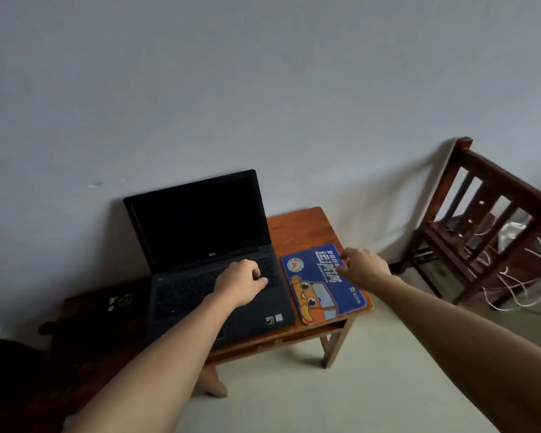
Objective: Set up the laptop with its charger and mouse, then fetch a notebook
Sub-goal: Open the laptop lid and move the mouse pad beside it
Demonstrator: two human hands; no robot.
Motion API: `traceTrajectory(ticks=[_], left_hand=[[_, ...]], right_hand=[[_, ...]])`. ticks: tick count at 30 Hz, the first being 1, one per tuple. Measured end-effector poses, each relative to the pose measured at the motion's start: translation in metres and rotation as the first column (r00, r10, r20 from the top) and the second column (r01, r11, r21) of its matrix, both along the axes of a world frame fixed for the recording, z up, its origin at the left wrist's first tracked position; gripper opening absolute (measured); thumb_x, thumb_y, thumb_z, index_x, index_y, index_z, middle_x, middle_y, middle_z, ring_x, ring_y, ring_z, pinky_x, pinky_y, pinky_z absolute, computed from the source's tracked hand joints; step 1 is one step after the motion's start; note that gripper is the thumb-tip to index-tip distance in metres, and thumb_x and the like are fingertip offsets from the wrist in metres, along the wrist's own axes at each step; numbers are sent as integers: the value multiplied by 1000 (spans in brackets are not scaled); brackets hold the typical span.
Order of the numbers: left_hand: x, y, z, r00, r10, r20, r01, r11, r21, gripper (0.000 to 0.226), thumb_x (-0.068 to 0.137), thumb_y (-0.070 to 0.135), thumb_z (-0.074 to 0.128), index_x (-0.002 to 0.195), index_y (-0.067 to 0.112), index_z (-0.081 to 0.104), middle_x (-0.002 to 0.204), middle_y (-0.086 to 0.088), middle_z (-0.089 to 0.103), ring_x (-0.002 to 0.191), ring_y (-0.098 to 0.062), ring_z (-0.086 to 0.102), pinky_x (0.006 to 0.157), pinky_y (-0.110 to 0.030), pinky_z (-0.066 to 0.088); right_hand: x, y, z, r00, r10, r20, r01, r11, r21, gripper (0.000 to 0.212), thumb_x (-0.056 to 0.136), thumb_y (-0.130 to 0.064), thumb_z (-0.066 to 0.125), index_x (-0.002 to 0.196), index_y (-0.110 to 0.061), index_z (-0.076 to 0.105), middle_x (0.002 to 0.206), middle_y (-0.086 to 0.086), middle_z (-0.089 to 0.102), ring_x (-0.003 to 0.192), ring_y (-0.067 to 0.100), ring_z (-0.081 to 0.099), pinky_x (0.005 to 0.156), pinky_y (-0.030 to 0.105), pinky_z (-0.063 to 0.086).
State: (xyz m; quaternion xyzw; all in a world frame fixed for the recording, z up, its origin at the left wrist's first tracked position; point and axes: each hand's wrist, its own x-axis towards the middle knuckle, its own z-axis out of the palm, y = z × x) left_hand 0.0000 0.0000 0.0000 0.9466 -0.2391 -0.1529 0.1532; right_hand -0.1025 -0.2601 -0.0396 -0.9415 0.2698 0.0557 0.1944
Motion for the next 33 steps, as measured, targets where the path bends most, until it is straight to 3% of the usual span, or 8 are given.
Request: traceTrajectory(ticks=[5,11,14,18,21,25,29,33], left_hand=[[16,-28,-34,992,13,-129,-5,998,64,22,89,37,60,100,18,60,79,-1,65,71,-20,62,60,-32,45],[45,-71,-81,986,-74,-151,90,991,101,43,87,39,61,124,18,53,120,-5,56,106,-26,57,77,-35,46],[65,-97,-101,979,-148,-138,164,980,116,42,87,36,62,123,18,50,122,-5,52,111,-27,53,81,-38,48],[92,-127,-125,958,-235,-162,258,956,140,41,87,28,63,123,14,48,120,-7,46,114,-28,49,84,-43,51],[108,-144,-139,947,-274,-170,299,944,143,44,86,27,66,124,14,48,123,-8,45,116,-27,45,84,-40,49],[119,-158,-154,938,-310,-158,336,924,181,48,82,30,71,121,15,48,123,-7,45,116,-27,43,84,-37,46],[124,-161,-157,945,-268,-189,306,927,217,48,78,30,76,115,15,49,119,-6,50,112,-28,47,84,-37,45],[130,-167,-154,939,-270,-214,318,918,235,23,87,30,66,79,15,50,93,-6,61,82,-26,55,58,-32,38]], right_hand=[[6,-19,-33,993,-42,-109,50,996,70,36,84,-48,66,109,-26,55,85,-8,62,71,8,63,51,22,47],[17,-30,-72,974,-60,-220,75,995,62,59,77,-41,74,128,-25,48,117,2,58,97,18,61,72,32,54],[24,-35,-89,962,-94,-258,121,988,90,70,73,-43,78,132,-27,44,123,4,55,103,20,59,68,29,48],[30,-34,-105,936,-158,-313,183,982,51,84,70,-44,80,138,-25,36,125,6,48,111,23,53,78,32,50],[34,-38,-112,922,-184,-340,225,971,85,86,68,-44,82,137,-25,34,122,5,51,104,21,55,77,32,52],[36,-53,-114,899,-221,-377,301,938,169,73,65,-48,83,121,-27,40,111,0,60,89,15,58,65,26,46],[37,-54,-115,888,-188,-419,288,938,191,57,70,-51,77,115,-30,49,103,-6,65,84,12,61,69,27,50],[36,-54,-117,882,-107,-459,225,951,213,52,76,-53,71,121,-32,56,106,-5,68,89,14,63,79,32,54]])
